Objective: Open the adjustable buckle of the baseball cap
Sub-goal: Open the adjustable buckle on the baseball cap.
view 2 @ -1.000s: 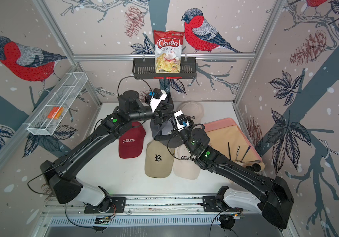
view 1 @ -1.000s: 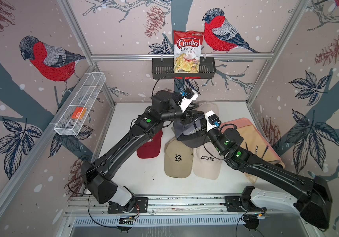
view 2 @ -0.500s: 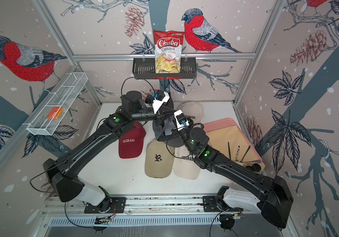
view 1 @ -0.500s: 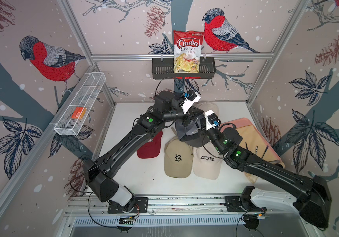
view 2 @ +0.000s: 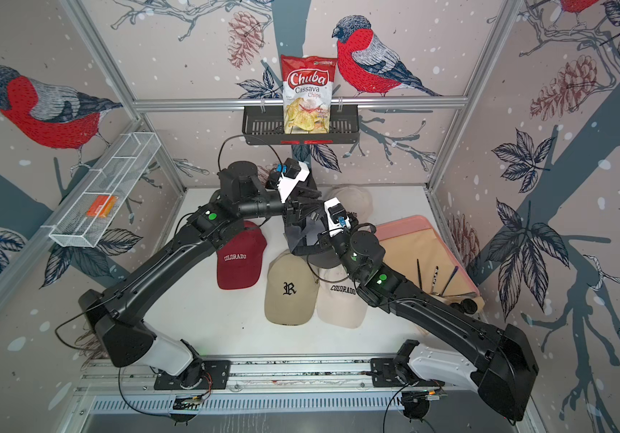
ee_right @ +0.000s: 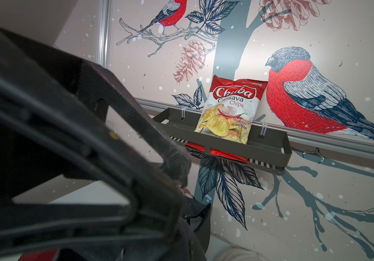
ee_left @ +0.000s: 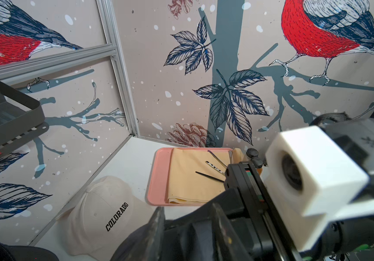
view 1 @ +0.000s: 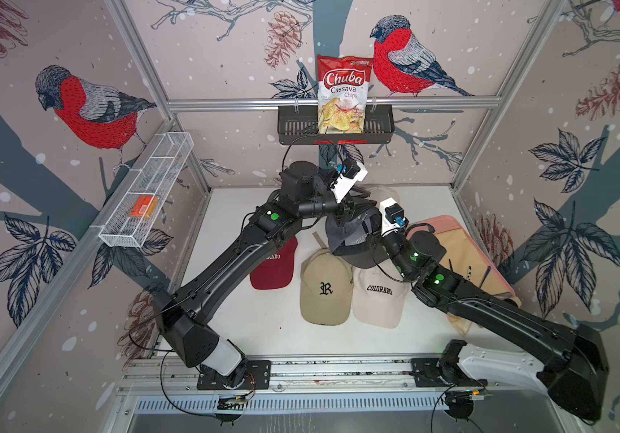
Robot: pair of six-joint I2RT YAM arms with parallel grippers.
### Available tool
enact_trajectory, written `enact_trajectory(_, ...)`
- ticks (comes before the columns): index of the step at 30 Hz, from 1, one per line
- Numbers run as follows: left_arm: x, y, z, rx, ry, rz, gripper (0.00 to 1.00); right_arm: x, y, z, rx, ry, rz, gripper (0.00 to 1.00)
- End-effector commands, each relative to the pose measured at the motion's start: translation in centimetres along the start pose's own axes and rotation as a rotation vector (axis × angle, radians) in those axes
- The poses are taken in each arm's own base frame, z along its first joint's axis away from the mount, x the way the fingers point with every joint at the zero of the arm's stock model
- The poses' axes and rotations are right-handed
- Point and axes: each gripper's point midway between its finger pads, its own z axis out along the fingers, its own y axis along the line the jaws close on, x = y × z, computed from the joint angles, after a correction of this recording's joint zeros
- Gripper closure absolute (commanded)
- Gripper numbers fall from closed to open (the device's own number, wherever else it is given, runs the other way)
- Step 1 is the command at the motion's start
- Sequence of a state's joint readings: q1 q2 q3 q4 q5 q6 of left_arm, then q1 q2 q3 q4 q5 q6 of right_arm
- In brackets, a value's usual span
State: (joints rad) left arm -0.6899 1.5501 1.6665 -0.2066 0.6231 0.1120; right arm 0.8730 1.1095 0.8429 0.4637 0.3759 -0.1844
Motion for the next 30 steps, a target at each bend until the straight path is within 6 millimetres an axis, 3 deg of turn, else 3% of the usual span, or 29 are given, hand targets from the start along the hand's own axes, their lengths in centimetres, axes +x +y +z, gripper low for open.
enact_trajectory(1,0.3,-0.3,0.3,0.022,0.019,-0.013,0.62,-1.0,0.0,0.0,0.001,-0.025,-0.006,1.0)
enact_trajectory(6,0.8,-0.5,0.9,0.055,0.039,-0.032,0.55,-0.8,-0.1,0.0,0.001,-0.019,-0.016,1.0)
enact_trajectory(17,2.4,0.1,1.7,0.04,0.109,-0.048,0.57,-0.7,-0.1,0.0,0.003,-0.014,-0.021,1.0)
enact_trajectory(25,1.5,0.1,1.4,0.028,0.073,-0.027,1.0,-0.4,-0.5,-0.1,0.015,-0.007,-0.006,1.0)
enact_trajectory(30,0.6,-0.2,0.9,0.029,0.028,-0.016,1.0,0.0,-0.9,-0.1,0.025,0.005,0.018,1.0)
